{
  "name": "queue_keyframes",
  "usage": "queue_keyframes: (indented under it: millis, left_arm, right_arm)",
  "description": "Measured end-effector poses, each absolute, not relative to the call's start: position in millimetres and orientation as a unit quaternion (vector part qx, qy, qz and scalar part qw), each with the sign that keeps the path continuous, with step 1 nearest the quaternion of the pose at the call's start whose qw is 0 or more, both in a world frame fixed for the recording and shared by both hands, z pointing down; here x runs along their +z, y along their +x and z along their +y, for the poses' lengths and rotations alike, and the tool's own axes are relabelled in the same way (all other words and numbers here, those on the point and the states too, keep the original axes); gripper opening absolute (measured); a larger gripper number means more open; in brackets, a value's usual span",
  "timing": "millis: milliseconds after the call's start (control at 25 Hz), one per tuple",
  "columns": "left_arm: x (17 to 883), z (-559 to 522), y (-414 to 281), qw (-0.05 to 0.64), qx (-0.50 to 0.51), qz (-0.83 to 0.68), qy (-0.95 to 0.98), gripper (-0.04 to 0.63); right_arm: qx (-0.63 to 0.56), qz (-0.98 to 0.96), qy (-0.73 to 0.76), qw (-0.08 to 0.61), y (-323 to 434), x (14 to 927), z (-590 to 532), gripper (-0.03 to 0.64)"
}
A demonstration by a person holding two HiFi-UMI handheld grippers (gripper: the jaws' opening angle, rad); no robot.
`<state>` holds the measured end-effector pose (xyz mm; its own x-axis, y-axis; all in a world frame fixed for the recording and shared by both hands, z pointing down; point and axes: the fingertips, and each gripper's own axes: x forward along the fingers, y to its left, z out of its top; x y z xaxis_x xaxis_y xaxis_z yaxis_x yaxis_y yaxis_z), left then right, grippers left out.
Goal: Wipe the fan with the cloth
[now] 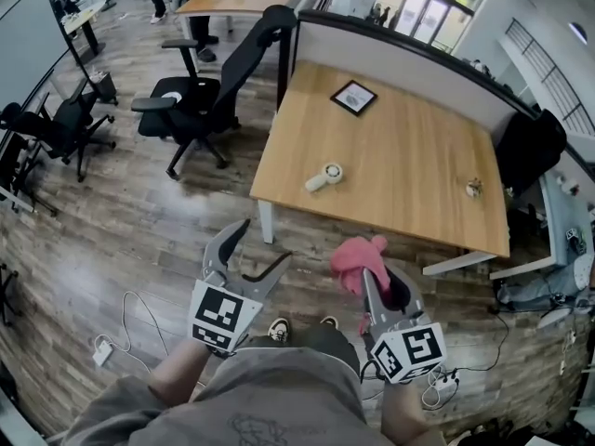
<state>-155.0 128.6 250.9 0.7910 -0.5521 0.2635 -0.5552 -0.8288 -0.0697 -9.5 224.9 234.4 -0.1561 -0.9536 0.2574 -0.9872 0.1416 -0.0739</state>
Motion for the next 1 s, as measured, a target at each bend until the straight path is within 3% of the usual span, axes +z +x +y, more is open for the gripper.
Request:
queue_keyframes:
  millis: [1000]
  left_arm:
    - [292.6, -16.8, -26.5, 0.029, 0.208, -0.388, 0.898, 0.35]
  right_arm:
    - [0.154, -0.817, 0.548, 0.089, 135.9, 280.7, 40.6, 0.075]
